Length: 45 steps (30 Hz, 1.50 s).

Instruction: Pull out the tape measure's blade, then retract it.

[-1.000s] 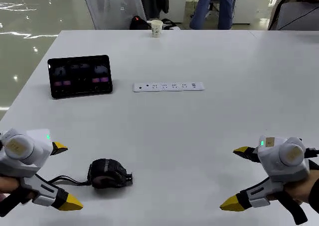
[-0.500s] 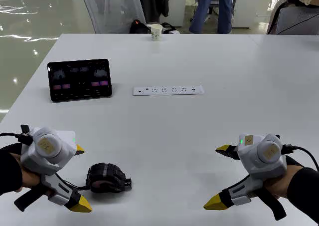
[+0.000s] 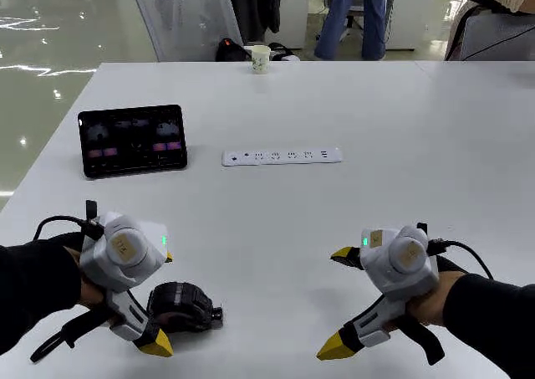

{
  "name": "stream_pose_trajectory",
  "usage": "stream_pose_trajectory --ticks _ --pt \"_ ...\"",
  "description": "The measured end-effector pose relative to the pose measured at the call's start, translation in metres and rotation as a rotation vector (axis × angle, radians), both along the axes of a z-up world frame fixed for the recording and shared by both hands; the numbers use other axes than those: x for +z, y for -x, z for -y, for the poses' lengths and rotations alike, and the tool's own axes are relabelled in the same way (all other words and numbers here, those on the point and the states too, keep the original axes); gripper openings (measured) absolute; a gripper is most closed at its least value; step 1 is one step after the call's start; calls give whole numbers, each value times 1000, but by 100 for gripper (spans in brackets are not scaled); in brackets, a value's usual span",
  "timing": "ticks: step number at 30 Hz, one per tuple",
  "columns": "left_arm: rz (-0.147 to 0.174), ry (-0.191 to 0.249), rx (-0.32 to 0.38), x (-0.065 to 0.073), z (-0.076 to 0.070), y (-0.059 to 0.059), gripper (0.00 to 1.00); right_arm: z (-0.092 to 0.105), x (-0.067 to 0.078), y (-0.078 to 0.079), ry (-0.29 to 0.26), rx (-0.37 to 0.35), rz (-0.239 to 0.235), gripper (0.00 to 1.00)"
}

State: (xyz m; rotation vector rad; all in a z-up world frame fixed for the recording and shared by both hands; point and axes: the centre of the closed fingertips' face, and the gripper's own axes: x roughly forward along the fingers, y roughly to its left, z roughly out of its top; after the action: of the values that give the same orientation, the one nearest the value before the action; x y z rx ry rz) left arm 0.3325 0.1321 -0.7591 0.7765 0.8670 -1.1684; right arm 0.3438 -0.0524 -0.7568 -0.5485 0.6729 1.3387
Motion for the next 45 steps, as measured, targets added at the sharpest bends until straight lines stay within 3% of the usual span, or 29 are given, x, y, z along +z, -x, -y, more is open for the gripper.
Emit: stream_pose_trajectory --ticks 5,9,10,18,19,20,21,22,25,29,39,45 --pt "-10 -20 -30 -5 5 0 78 -14 -1 0 -3 18 0 99" --pt "-15 -36 -65 -11 10 -1 61 -25 -4 -3 1 35 3 99" --pt "-16 -38 -64 -12 11 -2 61 -28 -4 -3 1 37 1 99" --pt "-54 -68 -86 -19 13 0 47 -46 -4 -6 0 72 0 99" --pt "-79 -79 -106 -20 11 4 41 -49 -4 -6 -1 79 -1 99" --pt "-13 -80 -106 -18 13 -8 37 -51 -4 -6 -1 81 -2 99" --pt "-1 -122 -88 -17 4 -12 32 -54 -3 -7 -5 84 -3 99" --pt "-40 -91 -93 -20 12 -5 32 -57 -2 -7 -9 85 -5 99" --pt "-29 -119 -90 -22 10 -5 32 -65 0 -8 -22 89 -9 99" --pt "-28 -118 -60 -23 9 -6 32 -75 -1 -9 -29 98 -6 99" --pt "-4 -134 -30 -25 11 -4 31 -93 -16 -7 -16 94 -27 99" --pt "-23 -128 -18 -24 10 -6 32 -109 -27 -1 -5 122 -40 99"
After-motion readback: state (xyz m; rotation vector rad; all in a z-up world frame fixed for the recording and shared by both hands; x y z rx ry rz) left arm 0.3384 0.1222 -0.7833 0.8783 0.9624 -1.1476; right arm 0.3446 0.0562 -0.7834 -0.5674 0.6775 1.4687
